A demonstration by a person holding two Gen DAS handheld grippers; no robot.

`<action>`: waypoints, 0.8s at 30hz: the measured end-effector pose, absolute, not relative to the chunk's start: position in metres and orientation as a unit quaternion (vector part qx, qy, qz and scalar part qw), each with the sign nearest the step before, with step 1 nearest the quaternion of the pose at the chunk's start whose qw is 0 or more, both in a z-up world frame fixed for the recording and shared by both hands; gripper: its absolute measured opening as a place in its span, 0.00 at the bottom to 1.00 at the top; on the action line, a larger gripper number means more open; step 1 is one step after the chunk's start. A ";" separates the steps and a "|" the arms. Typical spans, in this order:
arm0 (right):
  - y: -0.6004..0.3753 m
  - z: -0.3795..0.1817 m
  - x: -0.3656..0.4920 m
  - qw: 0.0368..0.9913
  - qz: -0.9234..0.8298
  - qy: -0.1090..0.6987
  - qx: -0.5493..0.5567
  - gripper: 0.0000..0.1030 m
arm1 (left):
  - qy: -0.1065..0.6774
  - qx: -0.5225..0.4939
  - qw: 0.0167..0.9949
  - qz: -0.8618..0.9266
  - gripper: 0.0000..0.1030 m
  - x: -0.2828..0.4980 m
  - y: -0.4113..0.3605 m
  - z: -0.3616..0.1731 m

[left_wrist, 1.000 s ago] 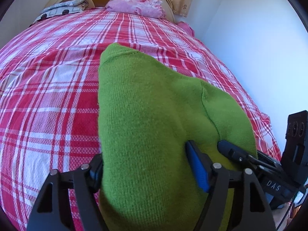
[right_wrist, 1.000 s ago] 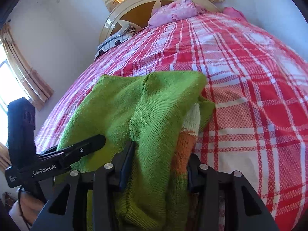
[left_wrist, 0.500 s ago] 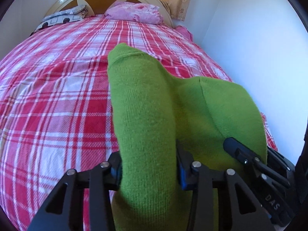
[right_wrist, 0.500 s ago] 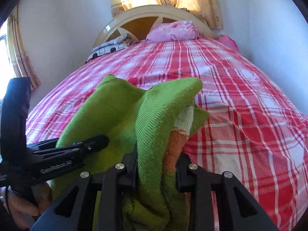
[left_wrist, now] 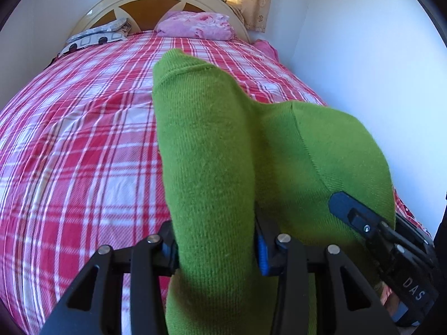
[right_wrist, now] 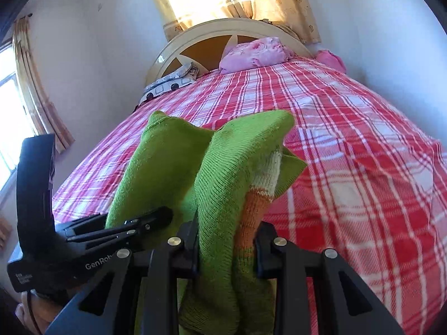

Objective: Fold small clothes
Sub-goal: 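Lift the folded sweater off the bed with both grippers, then carry the held green sweater bundle across the bed with both grippers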

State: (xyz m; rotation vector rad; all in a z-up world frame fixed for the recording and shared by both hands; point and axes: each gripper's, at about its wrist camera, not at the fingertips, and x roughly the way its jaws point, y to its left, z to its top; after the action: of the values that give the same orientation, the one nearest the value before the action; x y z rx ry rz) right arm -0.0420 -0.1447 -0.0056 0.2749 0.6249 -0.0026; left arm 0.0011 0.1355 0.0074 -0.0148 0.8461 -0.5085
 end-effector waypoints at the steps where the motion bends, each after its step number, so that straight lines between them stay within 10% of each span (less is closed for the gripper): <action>1: -0.142 -0.005 -0.045 0.942 0.001 0.305 0.138 0.28 | 0.405 -0.009 0.882 -0.243 0.42 -0.002 0.139 0.008; 24: 0.022 -0.003 -0.064 0.936 0.113 0.306 0.130 0.28 | 0.383 -0.047 0.914 -0.128 0.41 -0.032 0.297 0.004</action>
State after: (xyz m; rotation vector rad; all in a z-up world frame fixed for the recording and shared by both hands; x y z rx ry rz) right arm -0.0641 0.0223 -0.0029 0.2654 0.6255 0.2310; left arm -0.0321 0.2970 0.0044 -0.0964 0.7896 -0.2629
